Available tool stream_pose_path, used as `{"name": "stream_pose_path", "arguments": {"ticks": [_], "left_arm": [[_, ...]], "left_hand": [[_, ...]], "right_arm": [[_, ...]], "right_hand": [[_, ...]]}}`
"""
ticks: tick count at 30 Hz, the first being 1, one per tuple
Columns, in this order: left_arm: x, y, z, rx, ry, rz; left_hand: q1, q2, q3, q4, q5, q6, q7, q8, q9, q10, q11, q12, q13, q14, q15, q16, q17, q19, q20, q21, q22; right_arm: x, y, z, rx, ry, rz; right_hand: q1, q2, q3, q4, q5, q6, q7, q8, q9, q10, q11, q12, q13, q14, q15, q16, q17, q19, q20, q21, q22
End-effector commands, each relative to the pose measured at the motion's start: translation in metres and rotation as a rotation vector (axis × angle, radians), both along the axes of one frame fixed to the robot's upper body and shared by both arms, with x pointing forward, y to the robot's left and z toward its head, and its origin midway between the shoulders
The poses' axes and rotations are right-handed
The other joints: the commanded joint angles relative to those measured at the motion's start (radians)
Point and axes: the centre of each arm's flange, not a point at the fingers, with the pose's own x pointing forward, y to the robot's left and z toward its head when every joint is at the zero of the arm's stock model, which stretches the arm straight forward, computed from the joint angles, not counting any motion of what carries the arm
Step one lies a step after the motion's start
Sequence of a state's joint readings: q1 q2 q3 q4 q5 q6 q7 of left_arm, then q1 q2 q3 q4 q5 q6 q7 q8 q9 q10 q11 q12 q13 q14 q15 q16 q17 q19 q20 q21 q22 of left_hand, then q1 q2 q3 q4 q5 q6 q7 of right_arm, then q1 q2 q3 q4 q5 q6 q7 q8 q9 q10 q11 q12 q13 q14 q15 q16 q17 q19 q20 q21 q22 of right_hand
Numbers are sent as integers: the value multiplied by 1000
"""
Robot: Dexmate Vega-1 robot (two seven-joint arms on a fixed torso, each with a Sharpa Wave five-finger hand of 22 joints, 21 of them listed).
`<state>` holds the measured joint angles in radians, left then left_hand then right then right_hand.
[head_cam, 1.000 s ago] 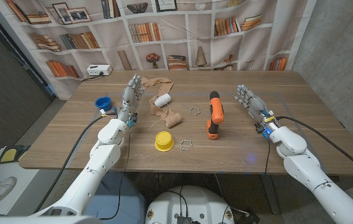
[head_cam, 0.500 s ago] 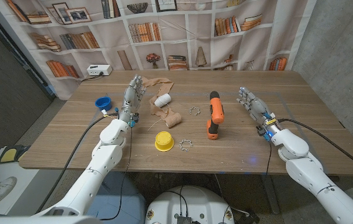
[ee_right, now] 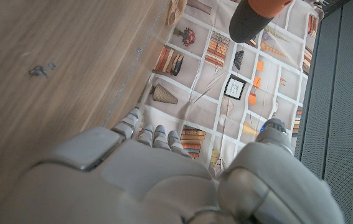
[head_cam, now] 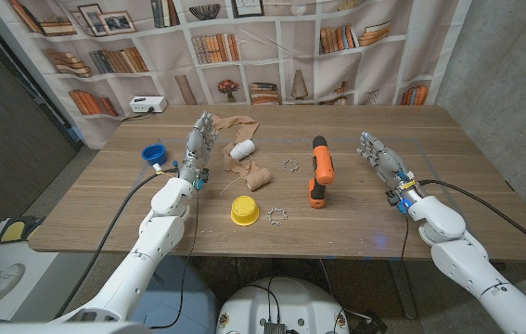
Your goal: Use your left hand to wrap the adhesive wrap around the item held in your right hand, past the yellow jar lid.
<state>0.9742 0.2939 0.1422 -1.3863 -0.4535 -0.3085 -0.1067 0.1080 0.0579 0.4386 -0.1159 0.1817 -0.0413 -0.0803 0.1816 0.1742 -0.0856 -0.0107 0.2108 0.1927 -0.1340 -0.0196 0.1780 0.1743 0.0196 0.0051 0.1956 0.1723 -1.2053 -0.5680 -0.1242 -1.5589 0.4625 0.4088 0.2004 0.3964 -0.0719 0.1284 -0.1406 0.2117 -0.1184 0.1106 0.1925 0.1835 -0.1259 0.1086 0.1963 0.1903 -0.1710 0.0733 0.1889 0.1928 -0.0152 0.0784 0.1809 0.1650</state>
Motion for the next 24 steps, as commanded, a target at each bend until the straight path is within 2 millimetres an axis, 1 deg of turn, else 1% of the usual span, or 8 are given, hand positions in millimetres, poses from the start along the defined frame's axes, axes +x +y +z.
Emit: {"name": "stream_pose_path", "arguments": {"ticks": [1,24], "left_arm": [[0,-3,-1,3,8,-6],[-3,-2,-5,7,16,-5]], "left_hand": [[9,5,4,-6,-2,7,-1,4,2,1,1,4,2,1,4,5,2,-2,-6,-2,2],[8,5,4,-7,-2,7,-1,3,2,1,2,4,2,-2,5,4,3,-4,-7,-3,2]], "right_arm": [[-9,-2,-6,-19,2,-36],[-21,2,-9,-115,8,-81]], "right_hand": [[12,-1,-3,-5,10,1,-6,3,3,0,-4,4,3,-66,-9,7,3,-3,1,5,4],[14,-7,-8,-3,11,-1,-10,2,3,1,-4,4,3,-67,-12,7,3,-3,1,5,4]]}}
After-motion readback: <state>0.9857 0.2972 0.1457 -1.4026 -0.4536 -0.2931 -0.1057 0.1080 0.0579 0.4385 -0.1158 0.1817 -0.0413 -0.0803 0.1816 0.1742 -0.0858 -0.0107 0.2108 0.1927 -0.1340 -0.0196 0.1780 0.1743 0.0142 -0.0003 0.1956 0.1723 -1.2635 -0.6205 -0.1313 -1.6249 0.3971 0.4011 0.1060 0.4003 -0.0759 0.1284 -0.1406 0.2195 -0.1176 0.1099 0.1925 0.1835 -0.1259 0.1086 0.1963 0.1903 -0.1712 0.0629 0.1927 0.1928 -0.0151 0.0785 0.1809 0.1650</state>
